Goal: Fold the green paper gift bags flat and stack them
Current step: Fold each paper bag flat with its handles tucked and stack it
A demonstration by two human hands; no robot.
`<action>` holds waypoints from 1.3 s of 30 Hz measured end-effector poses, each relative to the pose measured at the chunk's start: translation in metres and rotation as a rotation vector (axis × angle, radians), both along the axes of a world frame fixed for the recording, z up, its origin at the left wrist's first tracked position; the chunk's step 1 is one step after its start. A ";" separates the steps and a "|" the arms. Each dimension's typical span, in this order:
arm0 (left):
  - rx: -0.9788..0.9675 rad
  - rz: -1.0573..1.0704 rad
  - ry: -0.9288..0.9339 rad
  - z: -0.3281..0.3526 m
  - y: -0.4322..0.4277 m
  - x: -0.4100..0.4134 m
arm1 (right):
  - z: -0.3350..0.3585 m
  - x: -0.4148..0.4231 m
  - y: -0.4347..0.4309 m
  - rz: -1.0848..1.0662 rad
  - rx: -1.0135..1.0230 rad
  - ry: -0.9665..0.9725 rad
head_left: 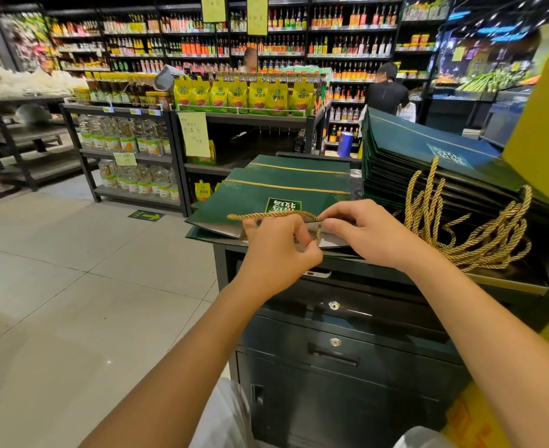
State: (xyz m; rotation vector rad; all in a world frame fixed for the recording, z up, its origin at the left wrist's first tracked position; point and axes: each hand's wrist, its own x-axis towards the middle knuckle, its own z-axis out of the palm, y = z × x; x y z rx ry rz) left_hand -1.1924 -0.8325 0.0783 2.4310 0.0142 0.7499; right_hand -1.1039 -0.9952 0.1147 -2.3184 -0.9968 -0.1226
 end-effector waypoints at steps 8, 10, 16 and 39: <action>-0.008 -0.159 0.085 0.011 0.028 -0.015 | -0.009 0.002 -0.004 0.007 0.024 0.050; -0.013 -0.111 -0.002 0.018 0.033 -0.018 | -0.011 0.001 -0.007 0.015 0.050 0.082; -0.049 0.220 -0.255 0.029 0.073 -0.021 | -0.017 -0.003 -0.014 0.014 0.087 0.098; -1.338 -0.118 -0.079 0.045 0.098 -0.034 | 0.007 -0.033 0.059 -0.071 -0.252 -0.433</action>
